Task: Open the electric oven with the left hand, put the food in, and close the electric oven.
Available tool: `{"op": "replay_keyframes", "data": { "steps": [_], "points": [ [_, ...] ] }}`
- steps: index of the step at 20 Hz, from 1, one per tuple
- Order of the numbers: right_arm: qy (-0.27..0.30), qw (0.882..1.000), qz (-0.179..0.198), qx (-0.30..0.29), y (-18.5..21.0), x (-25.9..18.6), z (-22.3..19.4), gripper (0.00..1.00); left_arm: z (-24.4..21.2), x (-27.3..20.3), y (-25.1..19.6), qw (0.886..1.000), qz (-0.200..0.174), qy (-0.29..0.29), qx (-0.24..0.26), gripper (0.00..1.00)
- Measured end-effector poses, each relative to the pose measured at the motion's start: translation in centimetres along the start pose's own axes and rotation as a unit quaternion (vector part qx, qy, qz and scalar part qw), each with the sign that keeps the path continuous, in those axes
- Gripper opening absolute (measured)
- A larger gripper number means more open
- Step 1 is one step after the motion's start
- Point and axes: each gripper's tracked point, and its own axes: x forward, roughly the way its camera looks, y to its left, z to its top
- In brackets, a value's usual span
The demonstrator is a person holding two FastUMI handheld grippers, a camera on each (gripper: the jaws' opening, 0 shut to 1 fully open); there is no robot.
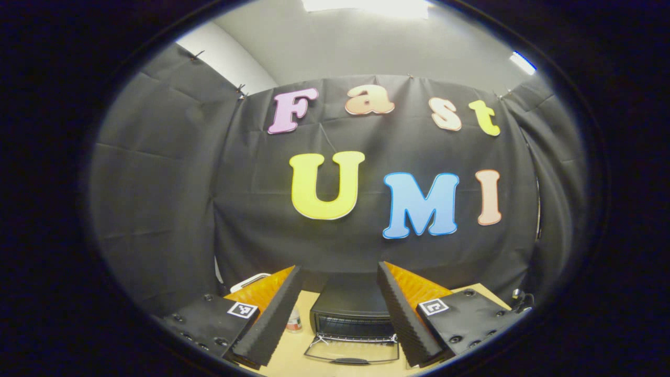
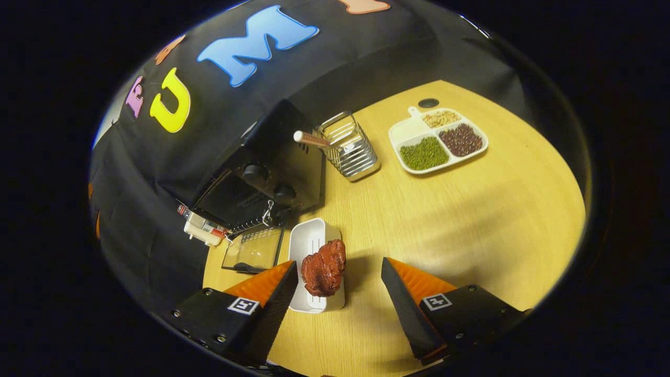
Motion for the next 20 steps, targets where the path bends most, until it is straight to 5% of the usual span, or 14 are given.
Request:
{"op": "replay_keyframes", "data": {
  "steps": [5,6,8,9,10,14,16,17,20],
  "points": [
    [0.011,0.997,0.034,0.067,0.2,2.0,-0.4,0.79,-0.5,-2.0,2.4,0.999,0.046,0.012,0.007,0.99],
    [0.009,0.995,0.041,0.087,0.3,1.9,0.1,0.56,-0.7,-2.4,2.6,0.999,0.052,0.014,0.006,0.99],
    [0.015,0.991,0.059,0.115,0.9,2.5,-0.1,0.31,-1.1,-3.1,2.8,0.998,0.063,0.021,0.007,1.00],
    [0.015,0.989,0.080,0.123,1.6,2.9,0.2,0.30,-1.2,-3.3,2.8,0.998,0.065,0.026,0.008,1.00],
    [0.015,0.989,0.085,0.120,1.8,2.6,0.1,0.19,-1.1,-3.4,2.5,0.998,0.063,0.027,0.008,1.00],
    [0.010,0.989,0.090,0.114,2.4,1.3,0.9,0.06,0.2,-3.6,1.6,0.999,0.047,0.012,0.007,1.00],
    [0.004,0.990,0.092,0.110,3.0,0.3,1.5,0.06,0.4,-3.0,1.4,0.999,0.030,0.009,0.008,0.92],
    [-0.001,0.990,0.090,0.107,3.3,-0.2,1.7,0.05,0.5,-2.5,1.4,1.000,0.021,0.008,0.006,1.00],
    [-0.034,0.989,0.098,0.108,5.3,-3.3,3.3,0.05,0.5,-1.1,1.3,1.000,-0.014,0.001,-0.005,1.00]
  ]
}}
